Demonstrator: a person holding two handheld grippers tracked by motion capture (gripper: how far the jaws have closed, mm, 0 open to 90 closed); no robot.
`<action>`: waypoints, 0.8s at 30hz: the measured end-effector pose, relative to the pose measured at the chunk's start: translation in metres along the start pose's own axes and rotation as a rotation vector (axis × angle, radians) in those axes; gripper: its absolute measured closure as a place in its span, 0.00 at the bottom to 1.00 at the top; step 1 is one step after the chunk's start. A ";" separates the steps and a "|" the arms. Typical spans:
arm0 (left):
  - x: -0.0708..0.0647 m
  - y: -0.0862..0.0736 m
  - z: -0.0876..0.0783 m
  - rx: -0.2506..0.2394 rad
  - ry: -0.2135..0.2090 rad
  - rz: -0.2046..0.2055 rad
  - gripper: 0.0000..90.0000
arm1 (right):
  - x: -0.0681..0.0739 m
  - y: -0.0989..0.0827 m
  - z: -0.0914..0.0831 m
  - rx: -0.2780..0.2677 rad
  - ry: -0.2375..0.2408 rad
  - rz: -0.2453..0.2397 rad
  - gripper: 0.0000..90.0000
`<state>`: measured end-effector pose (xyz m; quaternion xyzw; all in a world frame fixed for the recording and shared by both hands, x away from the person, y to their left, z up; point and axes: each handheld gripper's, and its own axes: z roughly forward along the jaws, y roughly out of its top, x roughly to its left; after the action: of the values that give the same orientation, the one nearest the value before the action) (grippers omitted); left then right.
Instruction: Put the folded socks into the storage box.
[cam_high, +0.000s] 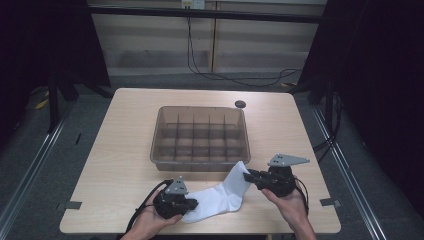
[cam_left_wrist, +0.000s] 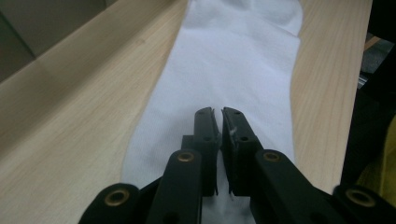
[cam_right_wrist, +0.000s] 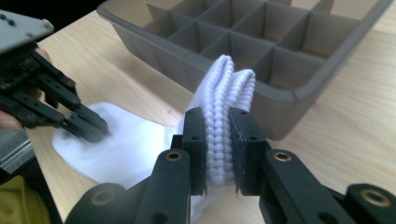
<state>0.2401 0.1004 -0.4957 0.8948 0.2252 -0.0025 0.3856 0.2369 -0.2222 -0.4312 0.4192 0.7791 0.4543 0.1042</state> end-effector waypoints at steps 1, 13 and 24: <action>-0.002 0.001 0.002 0.000 0.003 0.006 0.94 | 0.002 0.002 0.000 -0.003 0.003 -0.003 0.87; -0.014 0.018 0.024 -0.018 -0.015 -0.006 0.91 | 0.035 0.017 0.022 0.031 0.090 -0.077 0.86; -0.013 0.018 0.003 -0.074 -0.045 -0.016 0.85 | 0.057 0.015 0.043 0.082 0.155 -0.128 0.86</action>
<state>0.2365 0.0827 -0.4832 0.8777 0.2234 -0.0175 0.4235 0.2335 -0.1494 -0.4313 0.3358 0.8280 0.4457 0.0552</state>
